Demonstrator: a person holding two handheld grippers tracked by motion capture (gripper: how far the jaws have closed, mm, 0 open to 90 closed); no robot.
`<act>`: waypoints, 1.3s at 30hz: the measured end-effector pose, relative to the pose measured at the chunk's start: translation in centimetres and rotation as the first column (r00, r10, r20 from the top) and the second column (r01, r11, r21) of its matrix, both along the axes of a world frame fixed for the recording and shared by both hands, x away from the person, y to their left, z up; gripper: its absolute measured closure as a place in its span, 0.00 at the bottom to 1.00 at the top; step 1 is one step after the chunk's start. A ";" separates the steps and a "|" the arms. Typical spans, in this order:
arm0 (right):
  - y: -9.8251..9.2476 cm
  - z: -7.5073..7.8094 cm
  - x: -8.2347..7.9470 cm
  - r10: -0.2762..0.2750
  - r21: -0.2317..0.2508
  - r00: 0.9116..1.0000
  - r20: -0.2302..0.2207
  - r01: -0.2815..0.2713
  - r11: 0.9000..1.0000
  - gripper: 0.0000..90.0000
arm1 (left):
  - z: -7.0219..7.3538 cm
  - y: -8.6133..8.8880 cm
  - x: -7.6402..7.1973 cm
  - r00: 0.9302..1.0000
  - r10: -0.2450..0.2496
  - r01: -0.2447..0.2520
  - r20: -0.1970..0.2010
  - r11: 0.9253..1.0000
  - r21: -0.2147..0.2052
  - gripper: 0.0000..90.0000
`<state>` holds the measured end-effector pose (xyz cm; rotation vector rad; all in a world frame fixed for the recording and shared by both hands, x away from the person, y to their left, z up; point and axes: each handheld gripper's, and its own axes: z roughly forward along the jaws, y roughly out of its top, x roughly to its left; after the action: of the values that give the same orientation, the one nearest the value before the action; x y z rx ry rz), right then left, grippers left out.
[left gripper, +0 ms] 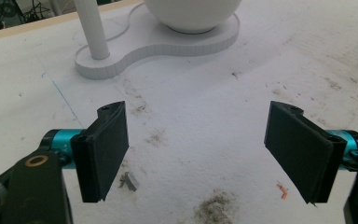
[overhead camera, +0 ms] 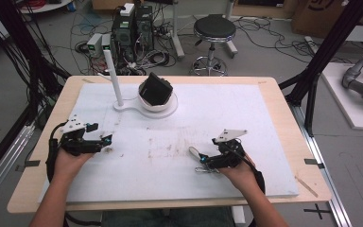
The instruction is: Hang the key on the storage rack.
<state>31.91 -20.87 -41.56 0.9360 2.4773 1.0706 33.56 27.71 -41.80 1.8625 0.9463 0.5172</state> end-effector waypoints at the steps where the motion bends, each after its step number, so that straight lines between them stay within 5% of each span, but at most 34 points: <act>1: 0.1 -0.2 0.0 0.001 -0.008 1.000 -0.013 -0.001 1.000 0.24 | 0.0 0.0 0.0 1.000 0.000 0.000 0.000 1.000 0.000 0.24; 10: 1.1 -1.2 0.1 0.034 -0.095 0.998 -0.054 -0.039 0.995 0.25 | 0.0 0.1 0.0 1.000 0.003 -0.003 0.001 1.000 -0.005 0.24; 18: 0.7 -1.8 -0.2 0.058 -0.126 0.993 -0.099 -0.070 0.990 0.48 | 0.1 0.1 0.0 1.000 0.004 -0.004 0.003 1.000 -0.004 0.24; 20: 0.7 -1.9 -0.4 0.071 -0.154 0.992 -0.101 -0.086 0.984 0.64 | 0.1 0.1 -0.1 1.000 0.006 -0.006 0.001 1.000 -0.006 0.24; 30: 1.0 -1.8 -0.7 0.119 -0.152 0.986 -0.115 -0.136 0.979 0.90 | 0.1 -0.1 0.0 1.000 0.003 -0.003 0.001 1.000 0.000 0.24; 39: 0.8 -1.6 -0.4 0.134 -0.098 0.983 -0.125 -0.147 0.984 0.92 | 0.2 0.1 -0.2 1.000 -0.003 0.003 0.016 1.000 -0.005 0.24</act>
<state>31.55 -20.11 -43.17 0.8259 2.7036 0.9383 33.36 27.77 -41.58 1.8528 0.9335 0.5270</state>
